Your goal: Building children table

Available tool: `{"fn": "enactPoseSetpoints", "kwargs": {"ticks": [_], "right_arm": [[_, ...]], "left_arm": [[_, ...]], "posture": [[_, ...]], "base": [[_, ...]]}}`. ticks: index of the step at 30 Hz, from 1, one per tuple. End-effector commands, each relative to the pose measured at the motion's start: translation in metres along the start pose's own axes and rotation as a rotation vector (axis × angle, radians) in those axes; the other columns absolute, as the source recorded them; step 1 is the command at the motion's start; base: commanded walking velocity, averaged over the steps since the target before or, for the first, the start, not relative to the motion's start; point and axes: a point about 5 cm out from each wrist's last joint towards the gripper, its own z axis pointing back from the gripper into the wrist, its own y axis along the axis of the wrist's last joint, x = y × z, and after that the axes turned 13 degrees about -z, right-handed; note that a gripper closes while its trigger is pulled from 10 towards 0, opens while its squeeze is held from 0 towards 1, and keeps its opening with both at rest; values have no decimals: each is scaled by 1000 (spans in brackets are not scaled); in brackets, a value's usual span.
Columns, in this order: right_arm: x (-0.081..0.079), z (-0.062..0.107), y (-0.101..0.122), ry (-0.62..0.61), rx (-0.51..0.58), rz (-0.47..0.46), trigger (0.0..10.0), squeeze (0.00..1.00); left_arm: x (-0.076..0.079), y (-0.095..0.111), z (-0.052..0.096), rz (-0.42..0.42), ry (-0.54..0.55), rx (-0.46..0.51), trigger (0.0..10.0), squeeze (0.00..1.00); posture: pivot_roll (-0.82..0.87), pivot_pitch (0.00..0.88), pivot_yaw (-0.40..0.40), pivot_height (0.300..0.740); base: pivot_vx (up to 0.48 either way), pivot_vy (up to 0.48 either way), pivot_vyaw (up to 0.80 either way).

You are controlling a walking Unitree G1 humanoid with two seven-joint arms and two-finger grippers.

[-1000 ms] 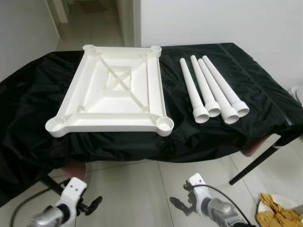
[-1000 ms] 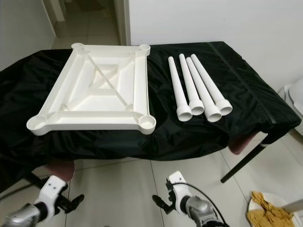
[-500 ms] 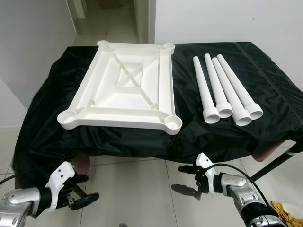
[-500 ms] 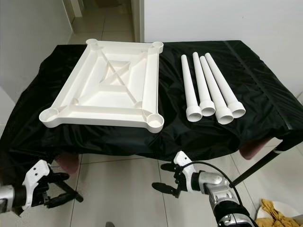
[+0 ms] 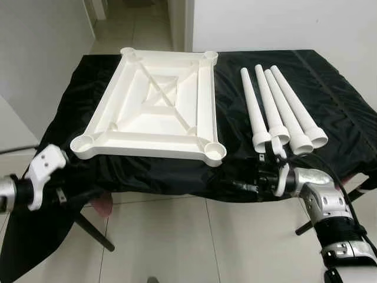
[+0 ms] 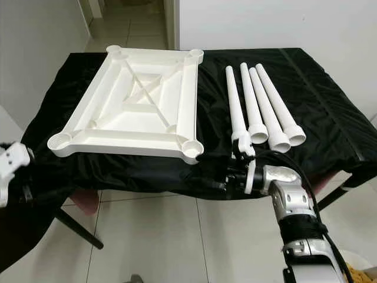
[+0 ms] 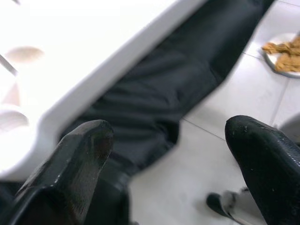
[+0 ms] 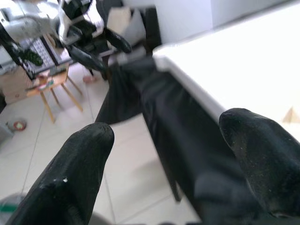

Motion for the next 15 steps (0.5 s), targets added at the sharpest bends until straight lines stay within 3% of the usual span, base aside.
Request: {"fn": "enactPoseSetpoints", "kwargs": {"ticks": [1, 3, 8, 10, 11, 12, 14, 15], "right_arm": [[5, -3, 8, -45, 56, 15, 10000, 0], [12, -6, 17, -133, 116, 35, 10000, 0], [20, -12, 29, -274, 218, 19, 10000, 0], [24, -13, 31, -327, 250, -1, 10000, 0], [30, -14, 32, -446, 323, -25, 10000, 0], [32, -15, 32, -495, 347, -35, 10000, 0], [32, -15, 32, -495, 347, -35, 10000, 0], [34, -16, 33, -550, 377, -47, 10000, 0]], "left_arm": [[-1, 9, -1, 0, -133, 80, 10000, 0], [-16, 20, -9, -30, -11, 135, 10000, 0], [-28, 32, -18, -45, 141, 192, 10000, 0], [-32, 33, -21, -20, 188, 211, 10000, 0], [-44, 35, -29, 39, 345, 255, 10000, 0], [-47, 35, -32, 72, 397, 274, 10000, 0], [-47, 35, -32, 72, 397, 274, 10000, 0], [-51, 35, -36, 105, 457, 282, 10000, 0]], "posture": [[1, 8, 46, 740], [2, 4, 43, 740], [-6, 0, 44, 740], [-7, 0, 40, 740], [-14, 0, 35, 740], [-14, 0, 34, 740], [-14, 0, 34, 740], [-14, 0, 29, 740]], "base": [[0, 0, 0], [0, 0, 0], [0, 0, 0], [0, 0, 0], [0, 0, 0], [0, 0, 0], [0, 0, 0], [0, 0, 0]]}}
